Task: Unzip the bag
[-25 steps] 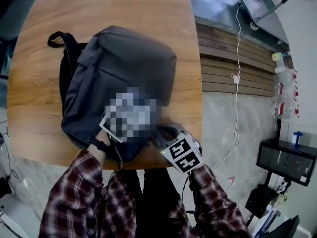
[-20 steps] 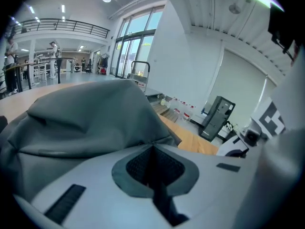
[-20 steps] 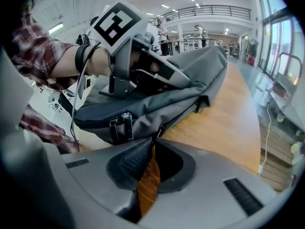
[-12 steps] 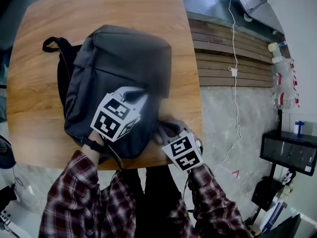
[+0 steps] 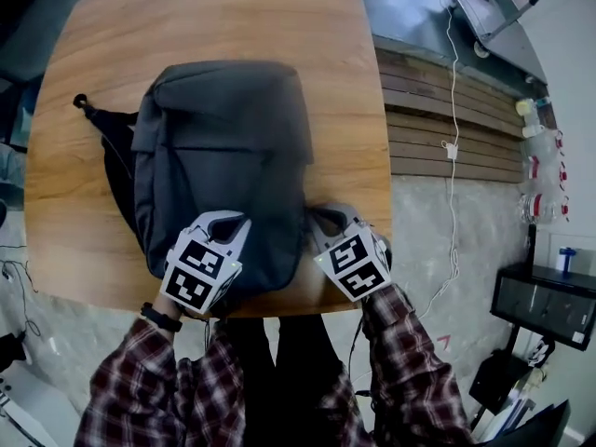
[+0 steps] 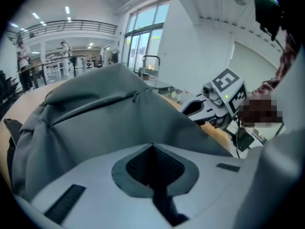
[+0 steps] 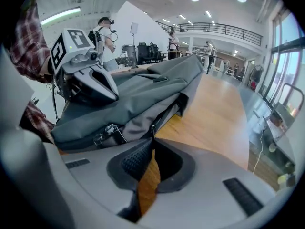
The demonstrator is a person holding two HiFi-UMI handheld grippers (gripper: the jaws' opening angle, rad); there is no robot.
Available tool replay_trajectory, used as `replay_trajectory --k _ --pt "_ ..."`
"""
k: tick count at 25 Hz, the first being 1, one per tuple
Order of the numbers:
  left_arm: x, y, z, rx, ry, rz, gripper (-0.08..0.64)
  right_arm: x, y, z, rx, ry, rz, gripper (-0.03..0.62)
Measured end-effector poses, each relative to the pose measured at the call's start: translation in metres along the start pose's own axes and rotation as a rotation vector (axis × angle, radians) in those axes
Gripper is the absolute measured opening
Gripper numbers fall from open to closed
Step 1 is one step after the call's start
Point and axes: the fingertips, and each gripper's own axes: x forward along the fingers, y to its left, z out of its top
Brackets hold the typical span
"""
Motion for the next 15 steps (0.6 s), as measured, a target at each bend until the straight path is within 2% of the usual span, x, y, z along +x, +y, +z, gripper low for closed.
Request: replay_trajectory --k 3,5,7,10,12,15 --pt "-0.006 0.003 -0.011 -0.117 -0.007 0.076 0.009 0.011 0.003 0.016 -0.055 -0.018 0.034 0.025" --pt "-0.007 -0.002 -0.011 -0.136 -0.009 0.053 0.009 0.015 0.002 0.018 -0.095 -0.011 0.052 0.026" --pt "-0.009 -0.010 0.001 -0.098 -0.025 0.002 0.009 0.014 0.000 0.019 -0.163 0.001 0.054 0.026" --pt "-0.006 -0.016 0.031 0.022 -0.071 -0.036 0.009 0.009 -0.001 0.019 -0.341 0.017 0.025 0.034" --pt "0.001 -0.016 0.045 0.083 -0.073 -0.056 0.009 0.009 0.001 0.018 -0.452 0.032 0.014 0.048" --pt "0.014 -0.015 0.053 0.133 -0.054 -0.094 0.009 0.015 0.004 0.017 -0.554 0.041 -0.004 0.060"
